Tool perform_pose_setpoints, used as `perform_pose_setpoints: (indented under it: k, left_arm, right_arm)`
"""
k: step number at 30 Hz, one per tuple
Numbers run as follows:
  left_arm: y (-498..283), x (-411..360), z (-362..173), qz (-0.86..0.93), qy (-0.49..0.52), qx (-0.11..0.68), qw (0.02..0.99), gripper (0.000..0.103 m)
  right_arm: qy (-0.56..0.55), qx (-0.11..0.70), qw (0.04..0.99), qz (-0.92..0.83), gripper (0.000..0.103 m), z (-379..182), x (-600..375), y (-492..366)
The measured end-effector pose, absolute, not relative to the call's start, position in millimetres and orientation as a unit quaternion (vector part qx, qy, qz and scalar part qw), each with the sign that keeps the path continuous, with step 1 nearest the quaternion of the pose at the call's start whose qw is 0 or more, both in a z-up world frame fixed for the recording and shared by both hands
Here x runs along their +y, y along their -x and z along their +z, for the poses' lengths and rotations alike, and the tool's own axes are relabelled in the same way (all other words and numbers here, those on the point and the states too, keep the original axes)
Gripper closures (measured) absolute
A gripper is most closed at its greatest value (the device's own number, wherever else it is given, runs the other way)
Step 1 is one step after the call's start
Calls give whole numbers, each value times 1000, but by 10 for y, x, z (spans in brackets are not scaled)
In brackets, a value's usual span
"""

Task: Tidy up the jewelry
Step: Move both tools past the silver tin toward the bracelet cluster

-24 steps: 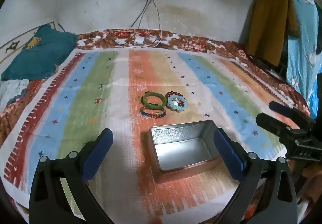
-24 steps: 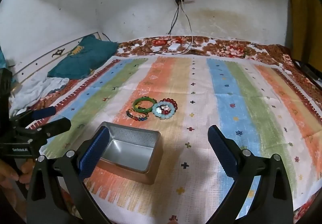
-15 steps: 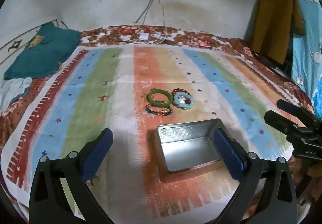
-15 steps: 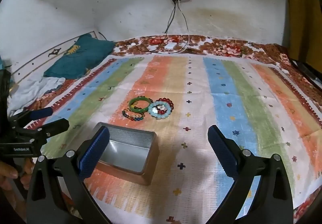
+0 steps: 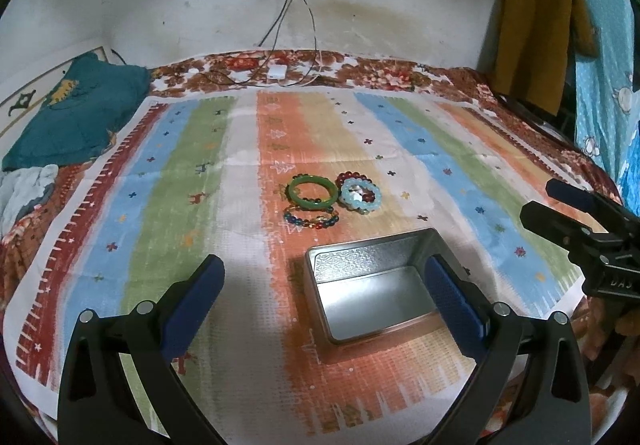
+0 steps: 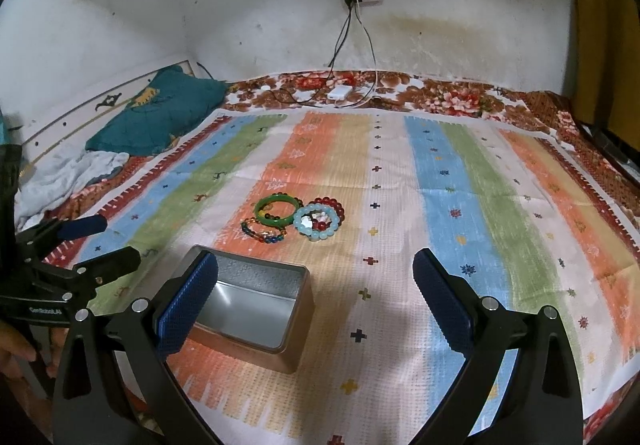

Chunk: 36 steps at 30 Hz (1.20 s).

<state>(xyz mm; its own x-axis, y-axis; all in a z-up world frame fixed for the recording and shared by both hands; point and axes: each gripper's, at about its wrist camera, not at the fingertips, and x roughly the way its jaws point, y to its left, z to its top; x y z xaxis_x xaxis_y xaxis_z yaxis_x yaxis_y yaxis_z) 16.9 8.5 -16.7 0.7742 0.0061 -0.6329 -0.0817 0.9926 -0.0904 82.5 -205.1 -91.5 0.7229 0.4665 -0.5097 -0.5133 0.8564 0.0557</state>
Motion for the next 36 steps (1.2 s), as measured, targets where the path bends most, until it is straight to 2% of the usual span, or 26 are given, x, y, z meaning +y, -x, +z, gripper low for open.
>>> perform_pose_setpoints:
  k: [28, 36]
  left_arm:
    - [-229, 112, -158, 37, 48, 336, 940, 6]
    - [-381, 283, -214, 52, 74, 348, 933, 6]
  right_arm:
    - [52, 271, 924, 264, 4, -943, -1956, -872]
    - [55, 286, 921, 260, 4, -947, -1900, -988]
